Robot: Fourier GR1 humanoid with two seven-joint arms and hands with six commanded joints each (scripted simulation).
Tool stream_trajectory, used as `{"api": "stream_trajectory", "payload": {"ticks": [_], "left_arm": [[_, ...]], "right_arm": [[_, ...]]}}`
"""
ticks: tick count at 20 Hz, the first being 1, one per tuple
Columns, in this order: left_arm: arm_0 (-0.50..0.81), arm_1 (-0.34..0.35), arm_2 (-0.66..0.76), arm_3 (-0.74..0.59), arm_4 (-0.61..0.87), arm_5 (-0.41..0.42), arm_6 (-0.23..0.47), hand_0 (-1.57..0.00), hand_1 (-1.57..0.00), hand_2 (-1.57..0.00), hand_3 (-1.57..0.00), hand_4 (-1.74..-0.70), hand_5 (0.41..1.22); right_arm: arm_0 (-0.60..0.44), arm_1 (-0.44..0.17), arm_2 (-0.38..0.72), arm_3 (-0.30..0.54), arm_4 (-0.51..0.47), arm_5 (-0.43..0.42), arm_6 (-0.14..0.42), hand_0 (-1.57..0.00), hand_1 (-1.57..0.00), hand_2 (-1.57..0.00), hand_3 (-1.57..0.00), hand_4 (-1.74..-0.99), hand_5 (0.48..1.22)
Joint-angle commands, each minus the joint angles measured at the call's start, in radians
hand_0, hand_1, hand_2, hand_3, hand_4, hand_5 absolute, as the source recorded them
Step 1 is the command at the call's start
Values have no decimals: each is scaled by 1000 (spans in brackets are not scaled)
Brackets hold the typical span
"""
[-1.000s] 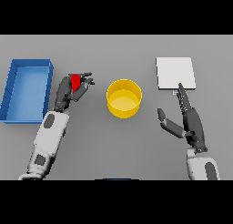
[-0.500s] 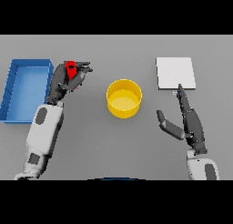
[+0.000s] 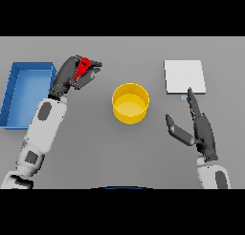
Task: Pick up the red beaker and tilt it to pour out 1 green nut into yellow bowl. Pick up the yellow bowl and place it on the metallic measuring scale.
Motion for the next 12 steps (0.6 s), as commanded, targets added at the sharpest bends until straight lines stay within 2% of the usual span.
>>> {"api": "stream_trajectory", "payload": {"ticks": [1, 3, 5, 7, 9, 12], "left_arm": [[-4, 16, -29, -8, -37, -7, 10, -1566, -1566, -1567, -1565, -1735, 1120], [-17, 54, -92, -20, -115, -35, 31, -1568, -1568, -1568, -1567, -1737, 1125], [-51, 65, -152, -27, -187, -58, 78, -1569, -1569, -1569, -1569, -1739, 1129], [-82, 81, -206, -33, -250, -87, 95, -1570, -1570, -1570, -1569, -1740, 1139], [-128, 89, -268, -7, -335, -104, 137, -1570, -1570, -1570, -1570, -1740, 1162], [-193, 114, -359, 20, -452, -152, 156, -1571, -1571, -1571, -1570, -1741, 1191]], "right_arm": [[6, 2, 2, -2, 0, 1, -4, 1, 1, 1, 1, -1194, 658], [12, 0, 11, -16, 9, 4, -2, 1, 1, 1, 1, -1186, 660], [12, -2, 9, -22, 4, 8, 17, 1, 1, 1, 1, -1178, 663], [18, 5, 19, -26, 5, 12, 8, 1, 1, 1, 1, -1178, 667], [8, 2, 7, -16, -16, 22, 20, 1, 1, 1, 1, -1181, 669], [13, 13, 8, -21, -17, 15, 19, 1, 1, 1, 1, -1182, 674]]}}
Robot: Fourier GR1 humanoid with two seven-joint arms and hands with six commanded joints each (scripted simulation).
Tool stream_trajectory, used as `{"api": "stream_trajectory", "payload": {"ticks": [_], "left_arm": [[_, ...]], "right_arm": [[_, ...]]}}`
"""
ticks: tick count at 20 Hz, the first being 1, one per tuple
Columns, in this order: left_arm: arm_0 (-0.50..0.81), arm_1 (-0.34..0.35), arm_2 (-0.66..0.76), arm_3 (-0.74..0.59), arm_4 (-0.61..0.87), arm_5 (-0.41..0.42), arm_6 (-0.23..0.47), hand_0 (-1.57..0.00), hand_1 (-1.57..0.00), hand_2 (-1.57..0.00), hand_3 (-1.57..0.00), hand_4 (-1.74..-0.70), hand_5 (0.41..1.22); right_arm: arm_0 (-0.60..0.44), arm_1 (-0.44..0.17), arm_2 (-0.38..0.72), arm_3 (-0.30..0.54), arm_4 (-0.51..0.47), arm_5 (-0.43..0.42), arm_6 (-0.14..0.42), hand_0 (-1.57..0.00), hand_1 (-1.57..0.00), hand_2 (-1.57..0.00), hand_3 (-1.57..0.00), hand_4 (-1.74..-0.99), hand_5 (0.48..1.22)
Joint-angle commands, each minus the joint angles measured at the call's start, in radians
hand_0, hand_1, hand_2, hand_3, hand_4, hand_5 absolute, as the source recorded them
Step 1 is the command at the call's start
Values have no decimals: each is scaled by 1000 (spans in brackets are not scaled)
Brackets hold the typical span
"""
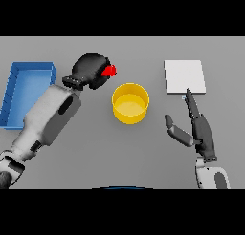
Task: Pick up the red beaker and tilt it to pour out 1 green nut into yellow bowl. Pick up the yellow bowl and place it on the metallic measuring scale.
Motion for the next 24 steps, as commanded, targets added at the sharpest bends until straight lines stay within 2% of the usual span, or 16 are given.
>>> {"api": "stream_trajectory", "payload": {"ticks": [1, 2, 5, 6, 7, 9, 13, 15, 18, 19, 24], "left_arm": [[-15, 1, -30, 8, -32, -21, 8, -1571, -1571, -1571, -1571, -1741, 1197], [-37, 0, -62, 27, -68, -48, 18, -1571, -1571, -1571, -1571, -1689, 1202], [-100, 24, -136, 47, -141, -122, -24, -1571, -1571, -1571, -1383, -1710, 1211], [-125, 22, -167, 67, -174, -142, -27, -1571, -1571, -1571, -1362, -1714, 1213], [-147, 26, -190, 80, -195, -162, -46, -1571, -1571, -1571, -1349, -1717, 1215], [-179, 26, -230, 98, -233, -191, -71, -1571, -1571, -1571, -1295, -1719, 1217], [-237, 19, -308, 134, -303, -205, -154, -1571, -1571, -1571, -1458, -1727, 1219], [-274, 11, -350, 162, -346, -210, -170, -1571, -1571, -1571, -1499, -1730, 1220], [-321, 22, -416, 175, -411, -202, -219, -1571, -1571, -1571, -1534, -1734, 1220], [-338, 23, -440, 187, -435, -200, -231, -1571, -1571, -1571, -1541, -1736, 1221], [-381, 15, -537, 208, -520, -196, -275, -1571, -1571, -1571, -1561, -1737, 1221]], "right_arm": [[11, -2, 1, -2, 4, -1, -8, 1, 1, 1, 1, -1187, 676], [2, -1, -2, 8, 7, -7, 1, 1, 1, 1, 1, -1191, 675], [16, 12, 6, -20, -10, 3, 7, 1, 1, 1, 1, -1195, 671], [20, 12, -4, -12, -26, 7, 3, 1, 1, 1, 1, -1196, 666], [5, 17, -9, -4, -34, 5, 25, 1, 1, 1, 1, -1197, 659], [17, 17, -15, -9, -49, 11, 19, 1, 1, 1, 1, -1206, 639], [10, 23, -3, -2, -17, -7, 6, 1, 1, 1, 1, -1221, 610], [12, 20, -5, 11, 1, -20, 1, 1, 1, 1, 1, -1213, 591], [4, 32, -4, 10, 3, -32, -6, 1, 1, 1, 1, -1185, 575], [12, 34, 2, 14, 18, -40, -28, 1, 1, 1, 1, -1173, 572], [7, 31, -7, 8, -5, -29, -21, 1, 1, 1, 1, -1135, 567]]}}
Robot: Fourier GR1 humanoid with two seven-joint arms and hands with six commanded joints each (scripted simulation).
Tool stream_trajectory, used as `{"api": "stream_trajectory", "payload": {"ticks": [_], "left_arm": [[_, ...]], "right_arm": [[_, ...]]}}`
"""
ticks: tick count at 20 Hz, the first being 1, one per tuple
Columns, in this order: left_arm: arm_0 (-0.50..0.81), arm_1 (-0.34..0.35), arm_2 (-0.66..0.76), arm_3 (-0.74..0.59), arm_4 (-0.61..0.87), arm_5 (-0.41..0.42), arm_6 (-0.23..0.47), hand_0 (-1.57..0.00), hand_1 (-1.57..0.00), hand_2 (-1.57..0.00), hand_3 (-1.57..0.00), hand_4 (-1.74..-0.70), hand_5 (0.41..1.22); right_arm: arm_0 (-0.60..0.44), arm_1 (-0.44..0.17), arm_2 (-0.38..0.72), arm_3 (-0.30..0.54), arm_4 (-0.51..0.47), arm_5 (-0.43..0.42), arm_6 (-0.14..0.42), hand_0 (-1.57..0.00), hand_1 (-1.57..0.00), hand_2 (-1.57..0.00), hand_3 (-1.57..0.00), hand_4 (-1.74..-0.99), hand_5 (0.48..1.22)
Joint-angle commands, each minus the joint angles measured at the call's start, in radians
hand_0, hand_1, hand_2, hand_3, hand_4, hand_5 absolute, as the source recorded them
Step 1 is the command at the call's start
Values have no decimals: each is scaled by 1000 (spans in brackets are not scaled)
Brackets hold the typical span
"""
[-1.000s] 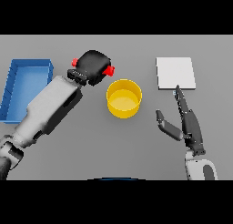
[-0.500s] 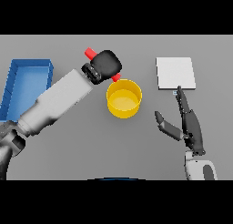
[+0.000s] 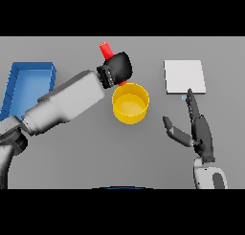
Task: Pick up the red beaker and tilt it to pour out 1 green nut into yellow bowl. Pick up the yellow bowl and place it on the metallic measuring scale.
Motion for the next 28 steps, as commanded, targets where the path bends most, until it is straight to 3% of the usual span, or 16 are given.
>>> {"api": "stream_trajectory", "payload": {"ticks": [1, 9, 14, 19, 22, 25, 28], "left_arm": [[-14, -2, -20, 7, -20, 3, -8, -1571, -1571, -1571, -1563, -1736, 1221], [-110, -30, -136, 40, -143, 40, -45, -1571, -1571, -1571, -1570, -1733, 1221], [-299, 6, -119, 94, -171, 56, -119, -1571, -1571, -1571, -1571, -1728, 1221], [-429, 75, 62, 246, -78, 87, -69, -1571, -1571, -1571, -1571, -1722, 1221], [-476, 123, 279, 374, 82, 26, 33, -1571, -1571, -1571, -1523, -1731, 1221], [-453, 208, 522, 473, 289, 8, 115, -1571, -1571, -1571, -1507, -1736, 1221], [-384, 289, 709, 528, 468, 46, 145, -1571, -1571, -1571, -1538, -1738, 1221]], "right_arm": [[-9, -2, -6, 3, -2, -4, 15, 1, 1, 1, 1, -1130, 565], [0, -3, -3, 6, 5, -5, -13, 1, 1, 1, 1, -1128, 575], [-4, 3, 6, -1, 15, -9, 0, 1, 1, 1, 1, -1135, 563], [-10, 1, 10, -10, 0, 8, -9, 1, 1, 1, 1, -1117, 554], [-11, -7, 9, 11, -10, 23, -34, 1, 1, 1, 1, -1102, 572], [-31, -13, 1, 21, -21, 28, -14, 1, 1, 1, 1, -1114, 578], [-39, -16, 6, 36, -13, 30, -37, 1, 1, 1, 1, -1118, 595]]}}
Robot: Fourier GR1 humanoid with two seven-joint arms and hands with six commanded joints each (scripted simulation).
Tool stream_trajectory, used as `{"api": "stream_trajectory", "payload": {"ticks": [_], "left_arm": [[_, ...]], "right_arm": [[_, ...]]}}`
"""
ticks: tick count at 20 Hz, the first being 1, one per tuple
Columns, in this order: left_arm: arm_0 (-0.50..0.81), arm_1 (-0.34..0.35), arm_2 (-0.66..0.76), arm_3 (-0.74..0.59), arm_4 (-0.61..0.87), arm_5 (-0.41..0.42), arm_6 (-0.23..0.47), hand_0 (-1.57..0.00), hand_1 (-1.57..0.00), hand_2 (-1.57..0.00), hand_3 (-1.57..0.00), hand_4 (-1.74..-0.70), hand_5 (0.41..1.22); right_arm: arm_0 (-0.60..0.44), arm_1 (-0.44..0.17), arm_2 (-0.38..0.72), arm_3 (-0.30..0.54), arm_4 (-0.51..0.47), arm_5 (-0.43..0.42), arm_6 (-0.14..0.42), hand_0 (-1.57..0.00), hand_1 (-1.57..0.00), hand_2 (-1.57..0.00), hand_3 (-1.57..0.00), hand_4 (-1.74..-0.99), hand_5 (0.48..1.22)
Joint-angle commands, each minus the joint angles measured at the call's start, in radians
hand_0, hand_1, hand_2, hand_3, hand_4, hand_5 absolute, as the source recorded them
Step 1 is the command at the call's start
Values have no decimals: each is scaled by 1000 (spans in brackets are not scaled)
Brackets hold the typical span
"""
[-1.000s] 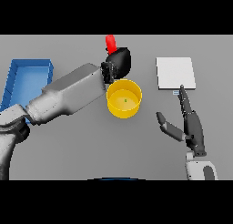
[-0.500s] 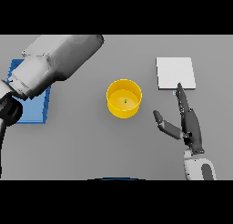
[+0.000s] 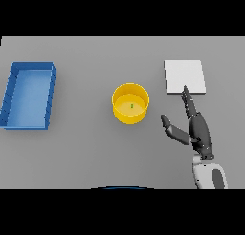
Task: Pick up the red beaker and tilt it to pour out 1 green nut into yellow bowl. Pick up the yellow bowl and place it on the metallic measuring scale.
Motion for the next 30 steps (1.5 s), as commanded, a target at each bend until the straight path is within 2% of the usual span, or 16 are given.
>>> {"api": "stream_trajectory", "payload": {"ticks": [1, 2, 4, 7, 9, 12, 15, 17, 19, 23, 24, 25, 26, 28, 30], "left_arm": [[36, 19, 44, 9, 44, 29, 17, -1571, -1571, -1571, -1545, -1739, 1221], [85, 37, 78, 12, 84, 51, 28, -1571, -1571, -1571, -1550, -1739, 1221], [184, 38, 124, -6, 145, 122, 139, -1571, -1571, -1571, -1558, -1740, 1221], [324, 56, 200, -76, 244, 224, 210, -1571, -1571, -1571, -1564, -1740, 1221], [407, 53, 256, -137, 317, 261, 296, -1571, -1571, -1571, -1567, -1741, 1221], [576, 35, 291, -275, 398, 305, 354, -1571, -1571, -1571, -1569, -1741, 1221], [778, 10, 305, -472, 466, 347, 393, -1571, -1571, -1571, -1570, -1741, 1221], [863, -16, 307, -564, 491, 374, 437, -1571, -1571, -1571, -1570, -1741, 1221], [945, -27, 306, -640, 509, 390, 444, -1571, -1571, -1571, -1571, -1741, 1151], [1022, -39, 306, -756, 526, 404, 539, -1571, -1571, -1571, -1571, -1741, 925], [1037, -41, 308, -783, 534, 402, 569, -1571, -1571, -1571, -1571, -1655, 868], [1049, -37, 305, -802, 538, 385, 574, -1571, -1571, -1526, -1525, -1521, 818], [1059, -26, 297, -827, 558, 334, 546, -1469, -1344, -1276, -1318, -1369, 774], [1076, -25, 303, -866, 624, 254, 543, -940, -860, -817, -843, -1126, 705], [1112, -6, 304, -895, 660, 191, 544, -601, -550, -522, -539, -976, 664]], "right_arm": [[-1, 7, 10, 1, 8, -2, -1, 1, 1, 1, 1, -1125, 601], [-14, 8, 18, 11, 32, -13, 20, 1, 1, 1, 1, -1127, 606], [-1, -11, 10, -7, 21, -1, -2, 1, 1, 1, 1, -1132, 621], [0, -21, 10, -2, 21, 7, 6, 1, 1, 1, 1, -1134, 632], [-11, -16, 13, 0, 21, 7, 15, 1, 1, 1, 1, -1138, 648], [-10, -16, 14, 4, 14, 14, 0, 1, 1, 1, 1, -1127, 664], [0, -26, 9, 5, 14, 16, -5, 1, 1, 1, 1, -1151, 676], [-2, -35, 5, 9, 20, 14, -15, 1, 1, 1, 1, -1166, 676], [0, -37, 4, 9, 9, 24, -15, 1, 1, 1, 1, -1174, 676], [-3, -23, 10, 19, 14, 17, -15, 1, 1, 1, 1, -1157, 671], [-5, -25, 6, 20, 7, 21, -9, 1, 1, 1, 1, -1155, 669], [-5, -27, 3, 12, 1, 23, -11, 1, 1, 1, 1, -1155, 670], [1, -19, 10, 4, 4, 19, -6, 1, 1, 1, 1, -1153, 670], [2, -25, 11, -2, 15, 14, -2, 1, 1, 1, 1, -1149, 670], [13, -23, 14, 1, 12, 19, -18, 1, 1, 1, 1, -1153, 670]]}}
